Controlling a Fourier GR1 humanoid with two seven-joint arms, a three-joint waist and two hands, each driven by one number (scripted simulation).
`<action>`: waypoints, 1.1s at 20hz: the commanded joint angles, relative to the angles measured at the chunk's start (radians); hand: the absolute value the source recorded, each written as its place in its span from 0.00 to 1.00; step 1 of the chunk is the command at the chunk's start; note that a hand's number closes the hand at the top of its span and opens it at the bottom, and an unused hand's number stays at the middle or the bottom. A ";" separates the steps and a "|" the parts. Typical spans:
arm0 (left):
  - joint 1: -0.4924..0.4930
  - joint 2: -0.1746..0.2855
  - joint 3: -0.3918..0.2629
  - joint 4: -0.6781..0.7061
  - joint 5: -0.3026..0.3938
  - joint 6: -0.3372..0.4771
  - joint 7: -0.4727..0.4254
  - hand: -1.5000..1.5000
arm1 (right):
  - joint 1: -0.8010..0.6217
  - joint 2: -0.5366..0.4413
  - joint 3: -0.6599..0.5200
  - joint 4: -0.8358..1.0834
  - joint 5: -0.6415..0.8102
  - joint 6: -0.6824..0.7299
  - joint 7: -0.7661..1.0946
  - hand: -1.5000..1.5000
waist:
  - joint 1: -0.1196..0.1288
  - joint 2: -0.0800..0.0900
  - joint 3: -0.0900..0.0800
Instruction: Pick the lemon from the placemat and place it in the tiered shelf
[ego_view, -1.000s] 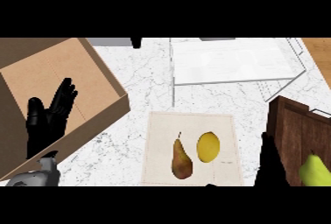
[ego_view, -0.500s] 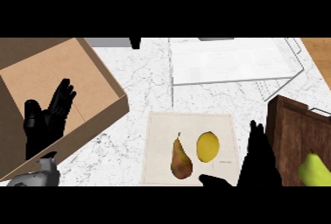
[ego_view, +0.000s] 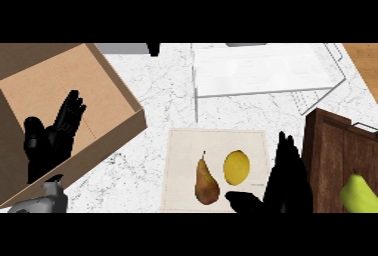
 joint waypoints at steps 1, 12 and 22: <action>-0.025 -0.005 -0.090 0.047 -0.047 -0.044 0.002 0.50 | -0.061 0.009 -0.013 0.021 -0.016 0.001 0.242 0.00 | -0.012 0.010 -0.009; -0.039 -0.059 -0.084 0.039 -0.091 -0.082 0.022 0.50 | -0.075 0.009 -0.014 0.133 -0.053 -0.040 0.242 0.00 | -0.015 0.009 -0.007; -0.078 -0.059 -0.018 0.077 -0.107 -0.109 0.010 0.50 | -0.097 0.009 -0.047 0.204 -0.061 -0.050 0.242 0.00 | -0.020 0.010 -0.008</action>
